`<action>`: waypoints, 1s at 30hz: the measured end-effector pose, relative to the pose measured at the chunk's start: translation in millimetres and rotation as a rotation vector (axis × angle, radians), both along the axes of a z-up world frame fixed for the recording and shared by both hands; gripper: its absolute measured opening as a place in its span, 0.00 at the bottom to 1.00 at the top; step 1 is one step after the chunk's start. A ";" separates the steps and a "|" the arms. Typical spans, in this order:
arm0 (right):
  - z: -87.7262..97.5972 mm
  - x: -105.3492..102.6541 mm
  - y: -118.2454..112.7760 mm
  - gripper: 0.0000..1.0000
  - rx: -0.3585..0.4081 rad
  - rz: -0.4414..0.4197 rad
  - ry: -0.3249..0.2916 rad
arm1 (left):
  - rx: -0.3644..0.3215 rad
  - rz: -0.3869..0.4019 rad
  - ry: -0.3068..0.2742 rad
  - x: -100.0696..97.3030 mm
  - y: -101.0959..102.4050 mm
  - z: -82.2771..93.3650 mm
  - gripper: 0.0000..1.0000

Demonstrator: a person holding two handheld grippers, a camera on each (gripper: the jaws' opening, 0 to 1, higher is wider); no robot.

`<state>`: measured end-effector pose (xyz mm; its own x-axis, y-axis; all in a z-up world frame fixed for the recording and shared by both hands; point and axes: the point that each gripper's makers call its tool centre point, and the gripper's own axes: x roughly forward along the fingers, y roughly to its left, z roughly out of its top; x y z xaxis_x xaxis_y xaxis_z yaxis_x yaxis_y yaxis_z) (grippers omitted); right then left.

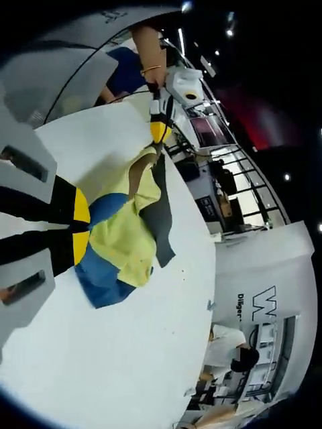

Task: Fold the garment on the visible template until the final outline fits inside the template.

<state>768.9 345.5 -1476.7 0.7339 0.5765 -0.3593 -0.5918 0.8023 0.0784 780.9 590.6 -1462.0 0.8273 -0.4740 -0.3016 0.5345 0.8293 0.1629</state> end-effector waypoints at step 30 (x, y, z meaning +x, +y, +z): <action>-185.0 -144.2 14.9 0.04 -0.172 0.194 0.421 | 0.301 -0.172 0.463 -136.6 16.0 -198.4 0.05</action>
<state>624.6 360.4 -1661.7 0.3895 0.5943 -0.7036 -0.6772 0.7026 0.2186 644.2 606.6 -1660.4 0.4960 -0.4269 -0.7561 0.7291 0.6777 0.0957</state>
